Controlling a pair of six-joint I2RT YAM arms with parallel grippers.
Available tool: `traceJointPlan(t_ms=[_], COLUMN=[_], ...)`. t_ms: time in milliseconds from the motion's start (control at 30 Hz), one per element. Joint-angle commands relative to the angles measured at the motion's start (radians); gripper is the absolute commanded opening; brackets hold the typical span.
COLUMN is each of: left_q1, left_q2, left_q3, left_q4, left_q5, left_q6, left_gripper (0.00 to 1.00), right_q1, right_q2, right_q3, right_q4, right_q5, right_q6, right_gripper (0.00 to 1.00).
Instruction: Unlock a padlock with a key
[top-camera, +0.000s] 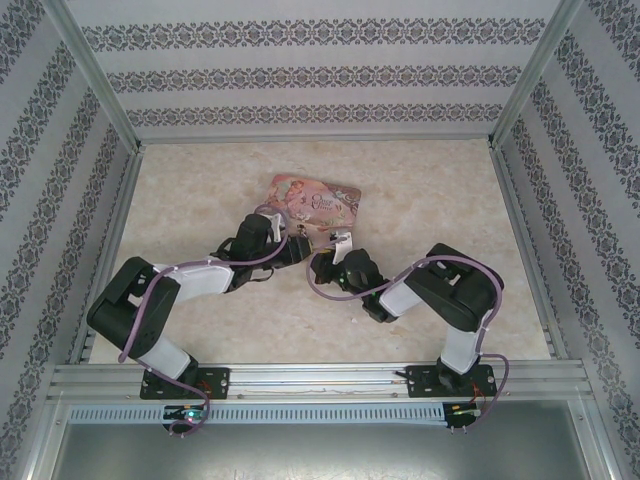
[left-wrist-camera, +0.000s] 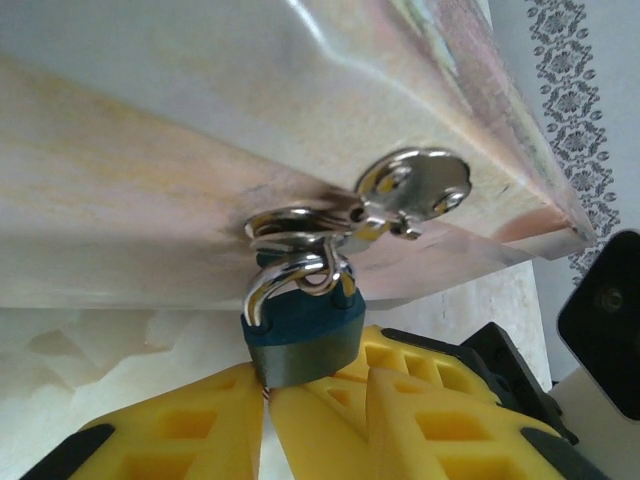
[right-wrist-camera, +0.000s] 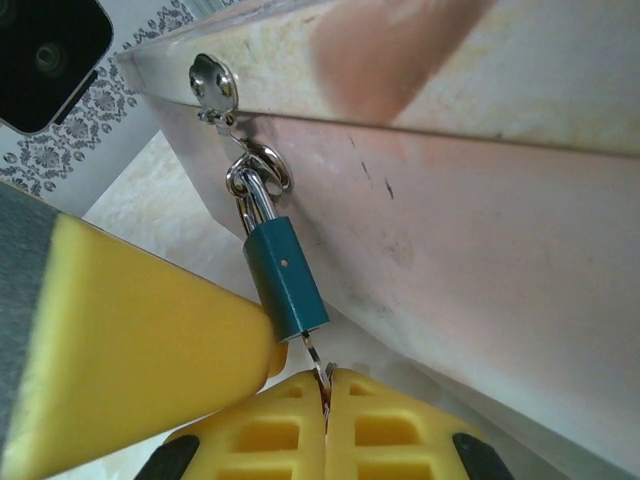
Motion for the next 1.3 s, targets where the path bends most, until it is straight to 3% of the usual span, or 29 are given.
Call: traceJointPlan(t_ms=[0, 200, 467, 667, 967, 1267], left_q1=[-0.025, -0.015, 0.035, 0.057, 0.069, 0.084], left_q2=[0.001, -0.063, -0.261, -0.374, -0.406, -0.286], left_q3=[-0.007, -0.049, -0.127, -0.197, -0.336, -0.376], left_q4=[0.113, 0.091, -0.008, -0.021, 0.162, 0.357], left_q5=[0.066, 0.03, -0.042, -0.072, -0.082, -0.052], left_q6=[-0.015, -0.01, 0.011, -0.042, -0.219, -0.305], left_gripper=[0.36, 0.43, 0.56, 0.61, 0.63, 0.64], right_q1=[0.008, 0.019, 0.041, 0.051, 0.074, 0.085], right_q2=[0.043, 0.087, 0.095, 0.076, 0.077, 0.133], right_q3=[-0.016, -0.038, -0.053, -0.063, -0.042, -0.051], right_q4=[0.066, 0.097, 0.1, 0.103, 0.14, 0.256], right_q5=[0.006, 0.007, 0.002, -0.01, -0.006, -0.003], right_q6=[0.038, 0.074, 0.128, 0.214, 0.345, 0.47], right_gripper=[0.0, 0.0, 0.0, 0.0, 0.0, 0.0])
